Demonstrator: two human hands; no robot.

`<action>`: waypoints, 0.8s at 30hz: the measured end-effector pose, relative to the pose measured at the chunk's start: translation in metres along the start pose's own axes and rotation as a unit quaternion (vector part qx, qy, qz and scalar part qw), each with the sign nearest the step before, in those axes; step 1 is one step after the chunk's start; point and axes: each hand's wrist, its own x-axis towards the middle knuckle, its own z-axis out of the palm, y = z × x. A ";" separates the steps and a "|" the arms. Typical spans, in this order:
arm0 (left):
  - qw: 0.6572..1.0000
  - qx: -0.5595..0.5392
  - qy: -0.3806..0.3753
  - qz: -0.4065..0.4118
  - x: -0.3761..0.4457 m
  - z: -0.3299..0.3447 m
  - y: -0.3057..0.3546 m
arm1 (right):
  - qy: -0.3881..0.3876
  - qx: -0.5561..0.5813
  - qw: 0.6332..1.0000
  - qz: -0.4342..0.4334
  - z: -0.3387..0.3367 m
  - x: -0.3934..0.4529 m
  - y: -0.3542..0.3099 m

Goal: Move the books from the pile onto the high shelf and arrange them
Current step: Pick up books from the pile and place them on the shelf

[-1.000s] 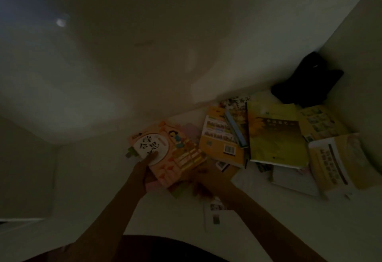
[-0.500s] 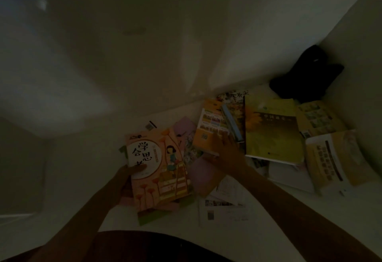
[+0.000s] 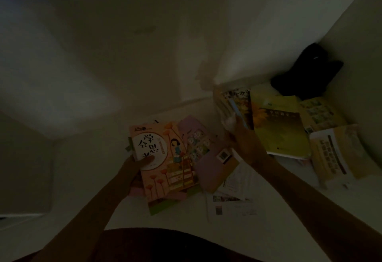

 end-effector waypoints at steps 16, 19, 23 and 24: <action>0.996 -0.063 -0.040 -0.042 -0.005 0.000 0.004 | 0.002 0.682 0.587 0.436 0.068 -0.108 -0.086; 0.999 -0.039 -0.021 -0.011 -0.001 -0.003 -0.007 | -0.069 0.613 0.640 0.458 0.078 -0.120 -0.082; 0.999 -0.042 -0.021 0.006 0.002 -0.002 -0.008 | -0.054 0.451 0.791 0.410 0.084 -0.106 -0.080; 0.999 -0.041 -0.022 0.008 0.002 -0.002 -0.009 | -0.035 0.429 0.812 0.395 0.086 -0.104 -0.084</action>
